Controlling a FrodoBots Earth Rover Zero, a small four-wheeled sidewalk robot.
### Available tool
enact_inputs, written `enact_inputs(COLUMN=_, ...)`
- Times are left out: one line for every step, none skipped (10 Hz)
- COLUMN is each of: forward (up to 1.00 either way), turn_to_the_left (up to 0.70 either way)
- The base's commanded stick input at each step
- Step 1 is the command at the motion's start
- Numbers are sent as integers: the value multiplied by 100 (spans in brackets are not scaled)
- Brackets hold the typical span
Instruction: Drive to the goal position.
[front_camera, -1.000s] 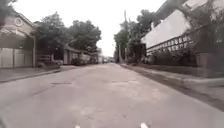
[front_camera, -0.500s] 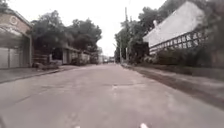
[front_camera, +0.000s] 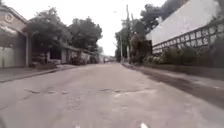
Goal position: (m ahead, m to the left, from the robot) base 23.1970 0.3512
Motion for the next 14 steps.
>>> enact_inputs(forward=100, turn_to_the_left=0)
enact_inputs(forward=100, turn_to_the_left=0)
enact_inputs(forward=100, turn_to_the_left=0)
enact_inputs(forward=100, turn_to_the_left=0)
enact_inputs(forward=100, turn_to_the_left=0)
enact_inputs(forward=100, turn_to_the_left=0)
enact_inputs(forward=100, turn_to_the_left=0)
enact_inputs(forward=100, turn_to_the_left=0)
enact_inputs(forward=100, turn_to_the_left=0)
enact_inputs(forward=100, turn_to_the_left=0)
enact_inputs(forward=100, turn_to_the_left=0)
enact_inputs(forward=100, turn_to_the_left=0)
enact_inputs(forward=100, turn_to_the_left=0)
enact_inputs(forward=100, turn_to_the_left=0)
